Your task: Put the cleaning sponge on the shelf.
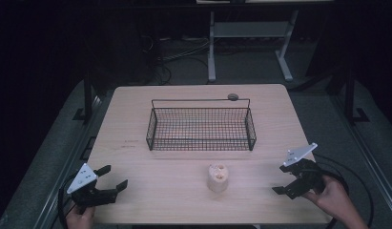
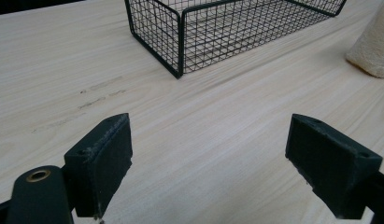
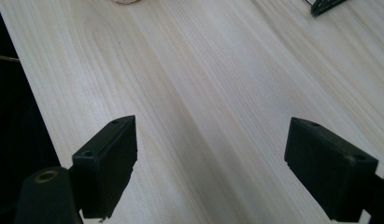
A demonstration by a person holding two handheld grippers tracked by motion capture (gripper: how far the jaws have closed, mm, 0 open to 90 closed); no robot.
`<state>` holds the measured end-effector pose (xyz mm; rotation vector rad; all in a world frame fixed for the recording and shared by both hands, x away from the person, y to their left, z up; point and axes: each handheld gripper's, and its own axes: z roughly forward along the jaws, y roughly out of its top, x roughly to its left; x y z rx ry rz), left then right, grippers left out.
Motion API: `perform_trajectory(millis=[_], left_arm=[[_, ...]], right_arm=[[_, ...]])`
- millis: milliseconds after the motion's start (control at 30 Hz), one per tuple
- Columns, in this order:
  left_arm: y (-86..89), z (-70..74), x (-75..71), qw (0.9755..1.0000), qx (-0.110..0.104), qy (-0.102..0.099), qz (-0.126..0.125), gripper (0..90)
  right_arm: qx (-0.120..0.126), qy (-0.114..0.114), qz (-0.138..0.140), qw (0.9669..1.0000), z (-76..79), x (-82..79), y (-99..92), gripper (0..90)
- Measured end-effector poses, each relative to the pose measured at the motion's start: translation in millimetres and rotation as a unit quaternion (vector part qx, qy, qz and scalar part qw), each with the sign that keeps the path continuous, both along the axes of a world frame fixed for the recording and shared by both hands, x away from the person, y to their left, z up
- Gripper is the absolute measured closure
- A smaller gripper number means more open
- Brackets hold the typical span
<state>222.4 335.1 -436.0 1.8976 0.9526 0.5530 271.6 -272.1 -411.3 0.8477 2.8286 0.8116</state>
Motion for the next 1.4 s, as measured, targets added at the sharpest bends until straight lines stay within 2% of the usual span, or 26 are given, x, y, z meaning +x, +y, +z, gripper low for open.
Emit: perform_trajectory(millis=[567, 1400], left_arm=[[-0.3, 0.3, -1.4, 1.0, -0.001, 0.0, 0.001, 13.9], [0.0, 0.7, -2.0, 1.0, -0.004, -0.001, 0.002, 13.9]], right_arm=[[-0.019, 0.003, 0.036, 0.9992, 8.7, 5.8, 19.7, 16.5], [-0.042, 0.004, 0.089, 0.9951, 24.5, 14.7, 58.1, 16.5]])
